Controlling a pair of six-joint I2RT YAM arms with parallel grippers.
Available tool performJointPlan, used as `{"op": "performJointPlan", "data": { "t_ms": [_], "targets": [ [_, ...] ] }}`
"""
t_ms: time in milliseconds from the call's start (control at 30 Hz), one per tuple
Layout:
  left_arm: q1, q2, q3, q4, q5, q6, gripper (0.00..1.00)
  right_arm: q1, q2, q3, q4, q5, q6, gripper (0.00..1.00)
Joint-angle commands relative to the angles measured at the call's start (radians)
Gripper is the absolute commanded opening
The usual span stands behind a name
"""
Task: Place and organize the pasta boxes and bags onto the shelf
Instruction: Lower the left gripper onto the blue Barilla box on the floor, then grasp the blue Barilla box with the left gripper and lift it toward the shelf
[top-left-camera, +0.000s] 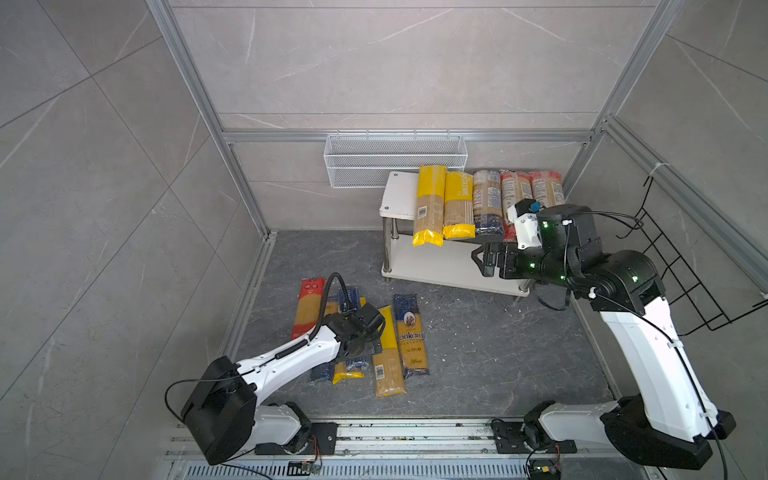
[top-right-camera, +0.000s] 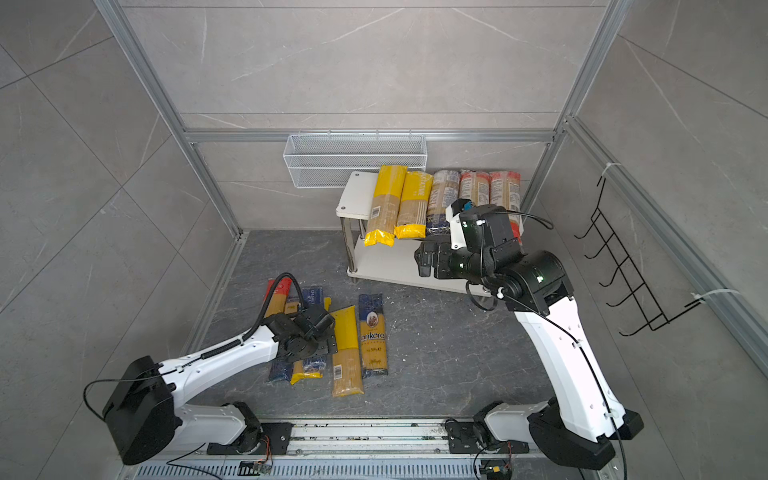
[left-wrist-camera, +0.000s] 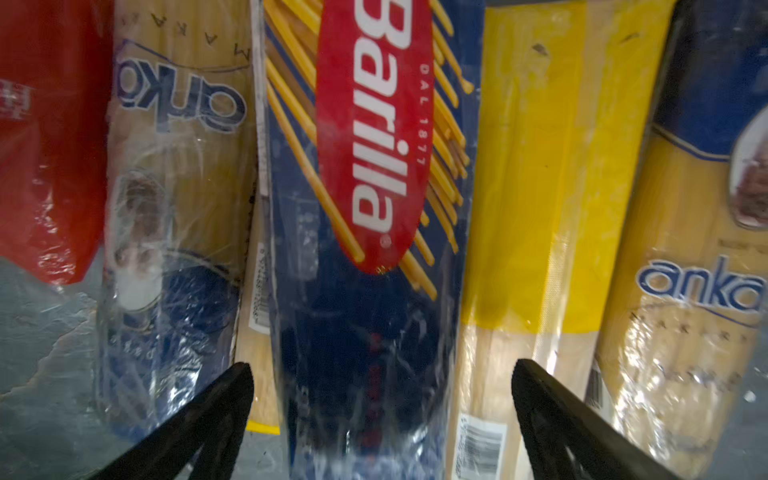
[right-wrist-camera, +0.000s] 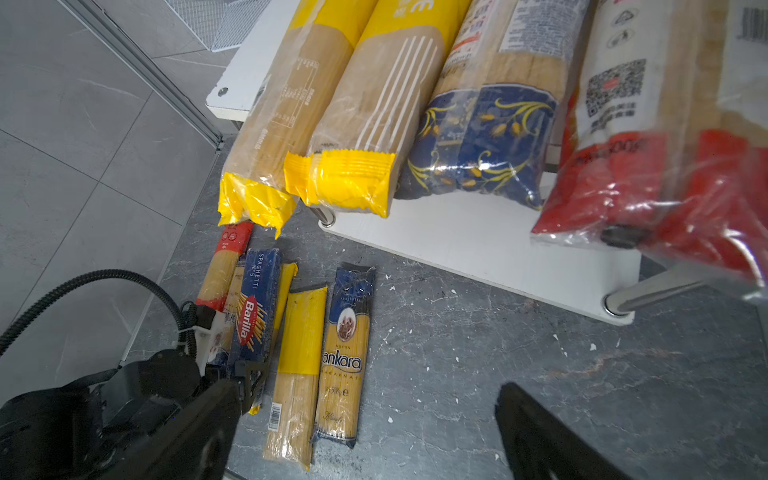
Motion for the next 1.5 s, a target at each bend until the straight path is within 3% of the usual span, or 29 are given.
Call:
{"op": "performJointPlan", "data": {
  "t_ms": [0,167,267,367,400,800,933,1100,1467],
  "targets": [
    [0.038,0.035,0.003,0.058,0.009,0.006,1.0,0.005,-0.027,-0.024,-0.013,0.022,0.009,1.0],
    [0.087,0.076,-0.01,0.095,0.034,0.036,0.97,0.004,-0.046,-0.048,-0.013,0.04,0.006,1.0],
    [0.109,0.122,-0.002,0.105,0.052,0.072,0.81,0.004,-0.047,-0.055,-0.01,0.034,0.004,1.0],
    [0.126,0.161,0.013,0.084,0.07,0.102,0.49,0.005,-0.05,-0.059,-0.009,0.034,0.004,1.0],
    [0.126,0.163,0.02,0.072,0.072,0.106,0.43,0.005,-0.052,-0.06,-0.009,0.032,0.004,1.0],
    [0.125,-0.11,0.038,-0.14,0.046,0.129,0.06,0.005,-0.046,-0.082,0.039,-0.031,0.022,1.0],
    [0.126,-0.207,0.111,-0.234,0.037,0.172,0.02,0.005,-0.04,-0.079,0.057,-0.047,0.032,1.0],
    [0.125,-0.232,0.281,-0.352,0.018,0.249,0.0,0.005,-0.031,-0.059,0.069,-0.057,0.039,1.0],
    [0.124,-0.041,0.851,-0.569,-0.005,0.419,0.0,0.004,-0.005,0.047,0.026,-0.022,0.033,1.0]
  ]
}}
